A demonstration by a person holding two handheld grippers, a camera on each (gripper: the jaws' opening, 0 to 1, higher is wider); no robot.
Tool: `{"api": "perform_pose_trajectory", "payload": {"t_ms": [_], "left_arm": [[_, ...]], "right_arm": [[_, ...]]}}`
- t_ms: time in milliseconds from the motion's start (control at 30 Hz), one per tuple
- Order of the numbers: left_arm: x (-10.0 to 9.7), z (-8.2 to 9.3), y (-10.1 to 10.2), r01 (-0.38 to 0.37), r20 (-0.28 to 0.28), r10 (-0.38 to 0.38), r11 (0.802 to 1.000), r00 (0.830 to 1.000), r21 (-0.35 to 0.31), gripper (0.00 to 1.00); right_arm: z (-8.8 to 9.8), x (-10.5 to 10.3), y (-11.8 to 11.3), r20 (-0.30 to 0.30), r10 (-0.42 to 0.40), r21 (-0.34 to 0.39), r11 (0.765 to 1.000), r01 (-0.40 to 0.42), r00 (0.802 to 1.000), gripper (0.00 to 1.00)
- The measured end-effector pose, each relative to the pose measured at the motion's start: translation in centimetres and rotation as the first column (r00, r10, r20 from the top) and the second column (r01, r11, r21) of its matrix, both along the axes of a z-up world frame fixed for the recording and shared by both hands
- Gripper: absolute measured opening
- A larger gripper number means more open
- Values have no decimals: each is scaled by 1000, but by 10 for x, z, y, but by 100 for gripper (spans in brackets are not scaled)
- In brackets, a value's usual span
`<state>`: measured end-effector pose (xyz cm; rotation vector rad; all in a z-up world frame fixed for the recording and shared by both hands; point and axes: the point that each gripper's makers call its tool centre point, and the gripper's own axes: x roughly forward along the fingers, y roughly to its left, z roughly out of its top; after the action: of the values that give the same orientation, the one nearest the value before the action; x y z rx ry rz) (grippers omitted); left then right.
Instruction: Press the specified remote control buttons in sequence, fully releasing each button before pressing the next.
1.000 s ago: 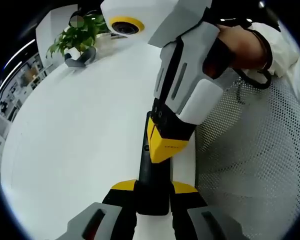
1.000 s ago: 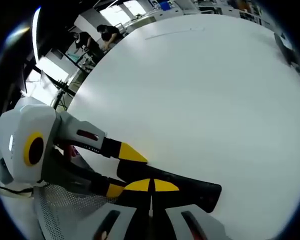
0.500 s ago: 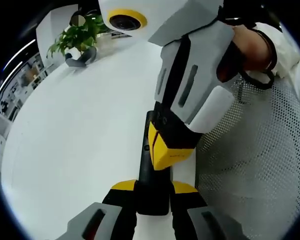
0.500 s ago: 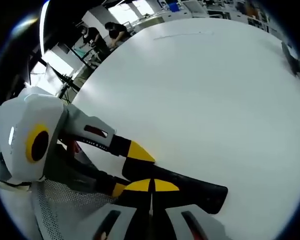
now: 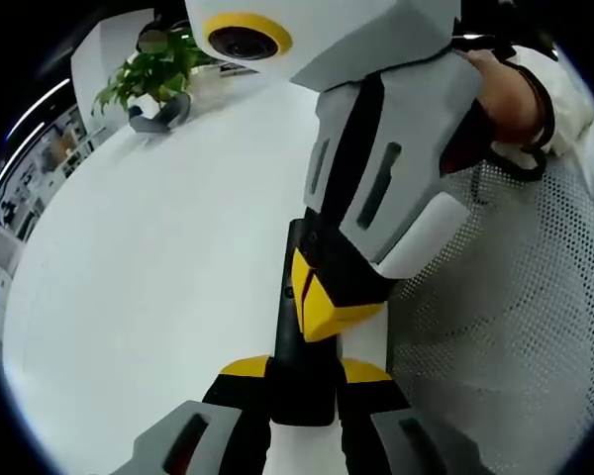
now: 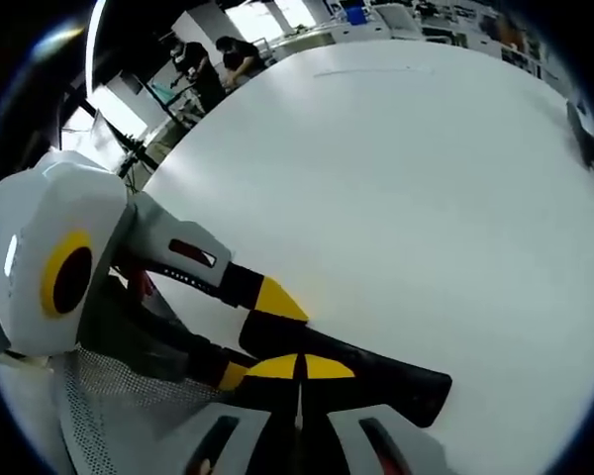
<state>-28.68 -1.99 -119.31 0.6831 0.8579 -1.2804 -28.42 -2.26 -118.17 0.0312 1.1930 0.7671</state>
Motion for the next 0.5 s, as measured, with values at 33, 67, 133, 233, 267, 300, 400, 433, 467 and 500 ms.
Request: {"api": "perform_pose_trajectory", "payload": {"t_ms": [33, 67, 133, 233, 267, 300, 400, 433, 467, 500], "left_arm": [[0, 0, 0, 3, 1, -3, 1000, 1000, 2, 24], [0, 0, 0, 5, 2, -5, 1000, 1000, 3, 24], [0, 0, 0, 11, 4, -11, 1000, 1000, 7, 24], [0, 0, 0, 16, 5, -16, 1000, 1000, 9, 24], [0, 0, 0, 16, 4, -16, 1000, 1000, 8, 24], [0, 0, 0, 15, 3, -15, 1000, 1000, 7, 24], [0, 0, 0, 12, 5, -12, 1000, 1000, 7, 24], [0, 0, 0, 11, 6, -11, 1000, 1000, 7, 24], [-1, 0, 0, 9, 6, -9, 1000, 1000, 7, 24], [-1, 0, 0, 8, 6, -8, 1000, 1000, 8, 24]], "right_arm": [[0, 0, 0, 1, 3, -2, 1000, -3, 1000, 0], [0, 0, 0, 5, 6, -3, 1000, -6, 1000, 0], [0, 0, 0, 12, 13, -8, 1000, -13, 1000, 0], [0, 1, 0, 13, 13, -11, 1000, -13, 1000, 0], [0, 1, -1, 9, 7, -4, 1000, -7, 1000, 0], [0, 1, -1, 5, 0, 1, 1000, 0, 1000, 0], [0, 0, -1, 6, -10, 7, 1000, 10, 1000, 0], [0, 0, -1, 6, -15, 10, 1000, 15, 1000, 0], [0, 0, 0, 5, -19, 11, 1000, 18, 1000, 0], [0, 0, 0, 4, -19, 10, 1000, 19, 1000, 0]]}}
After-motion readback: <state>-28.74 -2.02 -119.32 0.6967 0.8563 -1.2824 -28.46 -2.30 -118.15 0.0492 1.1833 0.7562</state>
